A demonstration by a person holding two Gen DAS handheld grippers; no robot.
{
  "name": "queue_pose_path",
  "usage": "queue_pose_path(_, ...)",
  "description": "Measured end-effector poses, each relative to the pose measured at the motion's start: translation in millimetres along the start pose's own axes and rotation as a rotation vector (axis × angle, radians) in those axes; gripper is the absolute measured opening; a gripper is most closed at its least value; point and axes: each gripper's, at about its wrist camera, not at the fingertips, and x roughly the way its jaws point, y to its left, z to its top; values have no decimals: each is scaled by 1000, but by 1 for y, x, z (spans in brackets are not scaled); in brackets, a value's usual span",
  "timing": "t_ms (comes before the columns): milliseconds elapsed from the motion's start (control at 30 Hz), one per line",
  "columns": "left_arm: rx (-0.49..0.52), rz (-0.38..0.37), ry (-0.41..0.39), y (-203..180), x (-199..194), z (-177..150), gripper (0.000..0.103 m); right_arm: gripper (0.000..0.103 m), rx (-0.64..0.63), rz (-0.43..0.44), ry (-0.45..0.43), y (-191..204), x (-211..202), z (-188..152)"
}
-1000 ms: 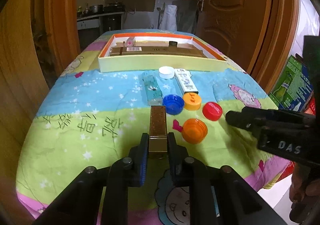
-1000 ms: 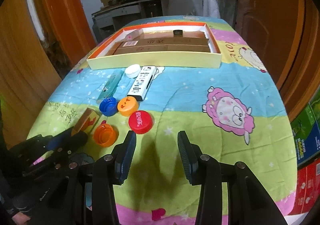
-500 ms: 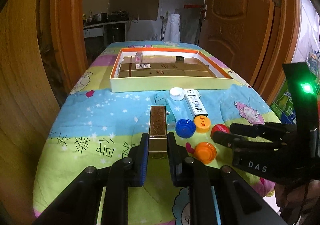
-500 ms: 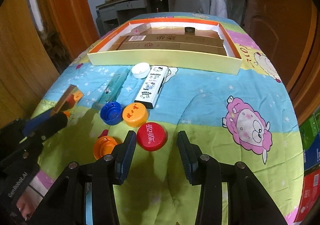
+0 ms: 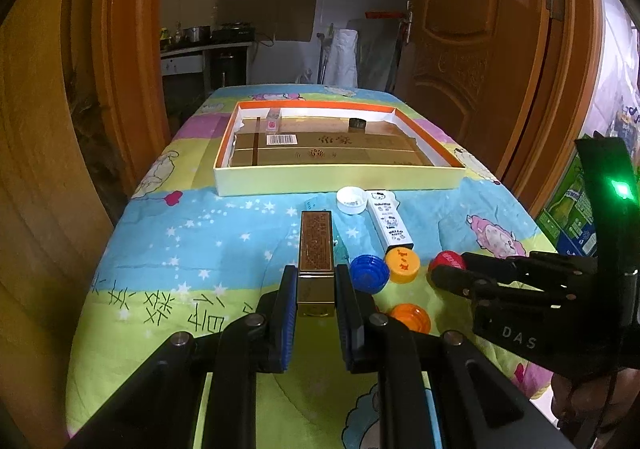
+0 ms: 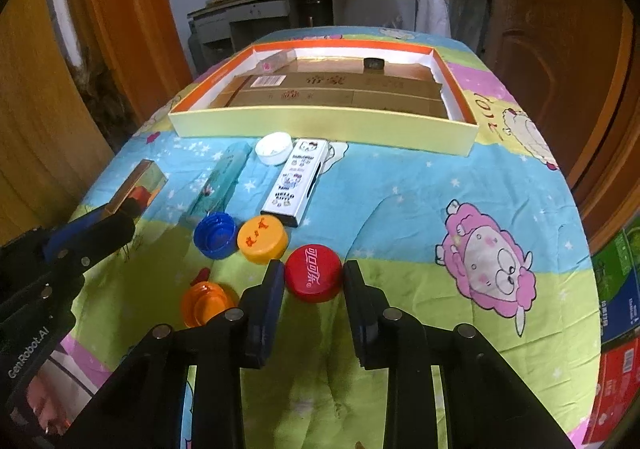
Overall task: Organize rigid objects
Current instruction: 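Carry the gold bar and red cap over the cardboard tray box with both grippers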
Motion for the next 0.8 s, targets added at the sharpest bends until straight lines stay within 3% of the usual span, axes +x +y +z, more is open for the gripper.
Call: queue_pose_path(800,-15,95,-27,6,12,40,18,31,23,17,-91,-7,-14,38)
